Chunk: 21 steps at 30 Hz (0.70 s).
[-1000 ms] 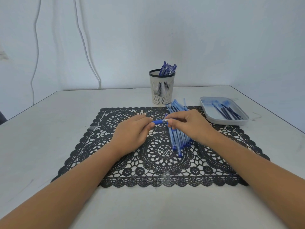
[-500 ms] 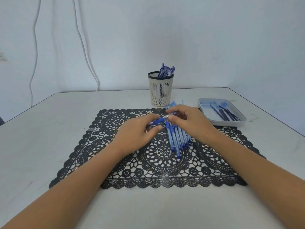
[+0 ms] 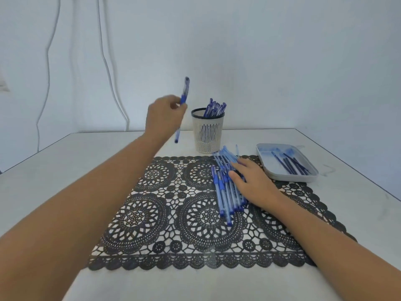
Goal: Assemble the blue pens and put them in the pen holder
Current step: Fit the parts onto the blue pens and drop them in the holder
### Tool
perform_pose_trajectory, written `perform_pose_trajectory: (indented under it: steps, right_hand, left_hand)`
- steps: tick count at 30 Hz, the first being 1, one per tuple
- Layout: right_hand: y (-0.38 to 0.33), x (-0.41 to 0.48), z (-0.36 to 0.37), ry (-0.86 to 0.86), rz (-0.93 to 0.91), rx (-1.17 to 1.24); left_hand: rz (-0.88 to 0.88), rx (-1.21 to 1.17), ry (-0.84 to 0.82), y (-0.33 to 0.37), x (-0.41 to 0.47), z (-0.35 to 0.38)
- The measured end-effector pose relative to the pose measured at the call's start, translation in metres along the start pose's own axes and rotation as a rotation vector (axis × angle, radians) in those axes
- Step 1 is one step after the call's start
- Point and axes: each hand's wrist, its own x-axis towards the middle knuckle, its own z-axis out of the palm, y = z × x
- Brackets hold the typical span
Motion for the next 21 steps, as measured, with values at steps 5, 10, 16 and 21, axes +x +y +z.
perform_pose_trajectory:
  steps: [5, 10, 16, 21]
  right_hand:
    - [0.005, 0.002, 0.002, -0.003, 0.002, 0.013]
    - [0.009, 0.004, 0.003, -0.002, -0.009, 0.016]
    - [0.009, 0.006, 0.003, -0.002, -0.012, 0.010]
    - [0.008, 0.005, 0.002, -0.003, -0.004, 0.023]
  left_hand:
    - [-0.067, -0.165, 0.124, 0.026, 0.069, 0.011]
    - [-0.086, -0.054, 0.059, 0.025, 0.088, 0.043]
    - [-0.135, 0.125, -0.176, 0.001, 0.075, 0.076]
    - [-0.154, 0.206, -0.360, -0.008, 0.068, 0.077]
